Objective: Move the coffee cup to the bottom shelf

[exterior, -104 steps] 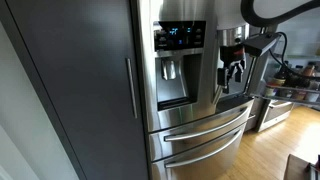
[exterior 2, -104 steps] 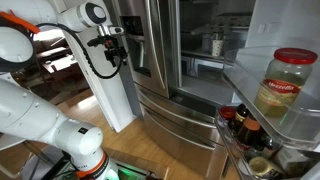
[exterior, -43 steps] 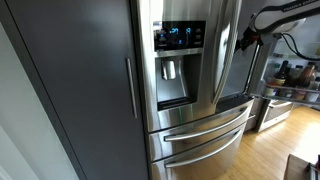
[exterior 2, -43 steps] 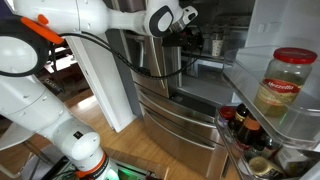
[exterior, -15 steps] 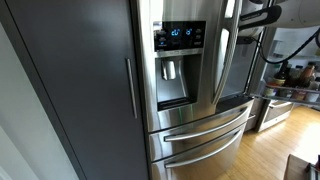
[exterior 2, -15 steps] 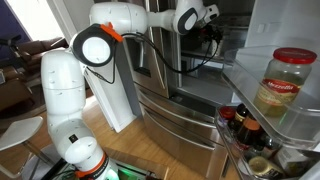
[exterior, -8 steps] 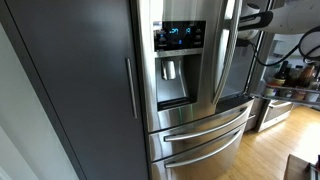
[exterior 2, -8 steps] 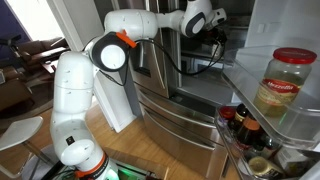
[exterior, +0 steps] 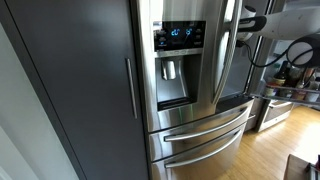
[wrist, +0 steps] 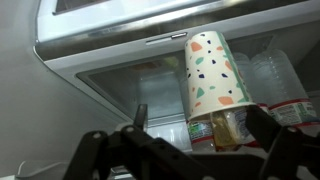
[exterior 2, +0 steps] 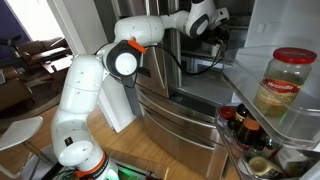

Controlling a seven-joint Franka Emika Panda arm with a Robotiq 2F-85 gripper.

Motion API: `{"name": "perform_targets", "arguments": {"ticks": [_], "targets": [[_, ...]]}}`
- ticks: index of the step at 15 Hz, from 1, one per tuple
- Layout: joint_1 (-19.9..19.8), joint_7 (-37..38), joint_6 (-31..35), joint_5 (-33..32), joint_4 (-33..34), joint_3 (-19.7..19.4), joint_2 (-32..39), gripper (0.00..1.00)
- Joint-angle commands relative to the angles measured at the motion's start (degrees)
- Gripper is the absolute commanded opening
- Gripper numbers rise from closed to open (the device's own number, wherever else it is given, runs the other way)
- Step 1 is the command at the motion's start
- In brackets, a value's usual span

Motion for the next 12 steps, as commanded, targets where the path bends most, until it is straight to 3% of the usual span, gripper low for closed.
{"name": "perform_targets", "arguments": {"ticks": [1, 8, 12], "targets": [[0.0, 0.0, 0.42, 0.0, 0.69, 0.0, 0.66, 1.0], [0.17, 0.0, 0.6, -0.03, 0.93, -0.01, 0.86, 1.0], [-0.09, -4.77, -0.97, -0.38, 3.47, 1.38, 2.62, 1.0]]}}
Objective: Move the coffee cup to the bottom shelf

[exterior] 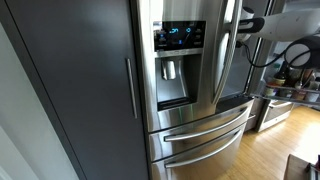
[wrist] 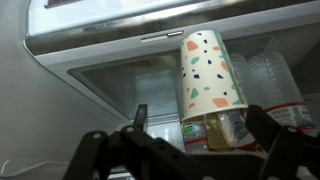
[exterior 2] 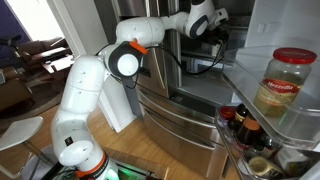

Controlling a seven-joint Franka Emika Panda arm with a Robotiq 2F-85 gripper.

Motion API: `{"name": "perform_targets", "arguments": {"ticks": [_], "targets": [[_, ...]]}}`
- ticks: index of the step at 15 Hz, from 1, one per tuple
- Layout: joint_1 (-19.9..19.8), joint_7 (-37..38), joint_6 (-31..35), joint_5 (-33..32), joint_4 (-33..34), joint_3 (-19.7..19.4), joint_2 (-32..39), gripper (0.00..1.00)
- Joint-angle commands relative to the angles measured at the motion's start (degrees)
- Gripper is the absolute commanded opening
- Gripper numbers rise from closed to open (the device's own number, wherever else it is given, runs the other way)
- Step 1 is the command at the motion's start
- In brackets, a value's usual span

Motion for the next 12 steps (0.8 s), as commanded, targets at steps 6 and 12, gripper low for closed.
{"name": "perform_targets", "arguments": {"ticks": [6, 12], "targets": [[-1.96, -15.01, -1.32, 1.24, 5.71, 5.07, 4.27, 1.0], [-1.81, -12.78, 3.15, 0.31, 9.79, 3.84, 7.63, 1.0]]}}
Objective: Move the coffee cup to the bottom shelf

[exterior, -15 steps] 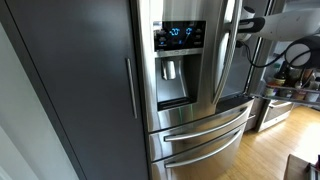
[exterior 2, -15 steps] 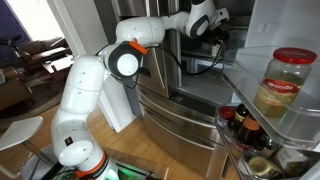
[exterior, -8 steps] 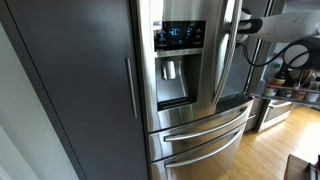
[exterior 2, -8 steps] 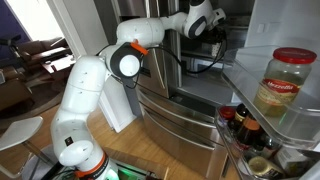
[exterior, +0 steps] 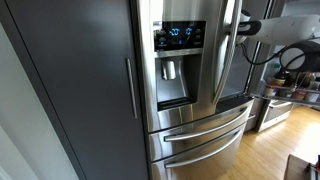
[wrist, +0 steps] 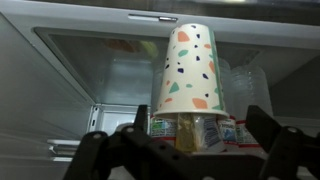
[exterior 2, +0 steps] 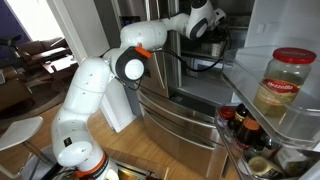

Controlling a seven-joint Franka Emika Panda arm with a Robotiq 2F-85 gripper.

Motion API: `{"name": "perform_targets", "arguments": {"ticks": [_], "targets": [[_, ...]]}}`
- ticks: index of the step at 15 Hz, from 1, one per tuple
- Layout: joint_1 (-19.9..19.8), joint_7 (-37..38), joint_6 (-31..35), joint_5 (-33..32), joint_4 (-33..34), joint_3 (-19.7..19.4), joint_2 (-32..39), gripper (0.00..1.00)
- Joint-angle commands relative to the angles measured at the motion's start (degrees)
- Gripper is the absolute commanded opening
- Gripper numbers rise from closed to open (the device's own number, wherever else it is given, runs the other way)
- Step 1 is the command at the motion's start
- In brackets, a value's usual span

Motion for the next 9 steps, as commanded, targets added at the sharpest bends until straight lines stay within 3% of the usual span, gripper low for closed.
{"name": "perform_targets", "arguments": {"ticks": [1, 9], "targets": [[0.12, 5.31, 3.1, 0.19, 5.38, -1.38, 4.29, 1.0], [2.03, 26.6, 2.31, -1.84, 9.79, -8.27, 8.16, 1.0]]}}
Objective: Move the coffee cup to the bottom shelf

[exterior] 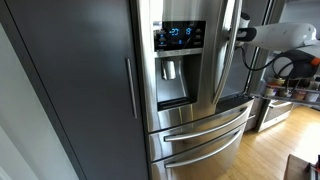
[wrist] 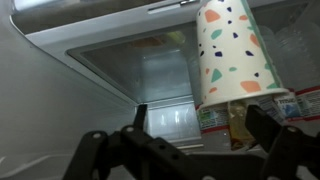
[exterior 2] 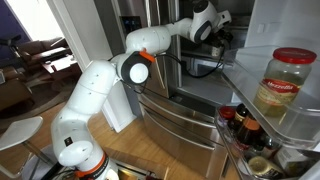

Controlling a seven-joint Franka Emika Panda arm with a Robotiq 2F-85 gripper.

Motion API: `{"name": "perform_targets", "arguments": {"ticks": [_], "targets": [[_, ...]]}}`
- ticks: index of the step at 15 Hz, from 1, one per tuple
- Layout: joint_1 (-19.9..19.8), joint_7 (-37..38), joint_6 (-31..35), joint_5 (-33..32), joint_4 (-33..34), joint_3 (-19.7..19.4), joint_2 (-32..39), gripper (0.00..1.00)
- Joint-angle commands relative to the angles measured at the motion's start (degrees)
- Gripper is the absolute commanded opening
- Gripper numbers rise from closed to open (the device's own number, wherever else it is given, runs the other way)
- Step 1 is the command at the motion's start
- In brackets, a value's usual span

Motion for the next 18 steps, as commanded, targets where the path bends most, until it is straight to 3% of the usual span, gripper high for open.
{"name": "perform_targets", "arguments": {"ticks": [1, 13, 15, 18], "targets": [[1.06, 8.69, -1.5, -1.16, 4.02, -3.28, 3.17, 1.0], [0.78, 17.58, -2.98, -0.35, 7.62, -3.7, 6.01, 1.0], [0.8, 17.81, -3.76, -0.49, 7.43, -3.75, 6.04, 0.74], [0.79, 17.95, -6.11, -0.41, 7.33, -3.58, 5.75, 0.5]]}}
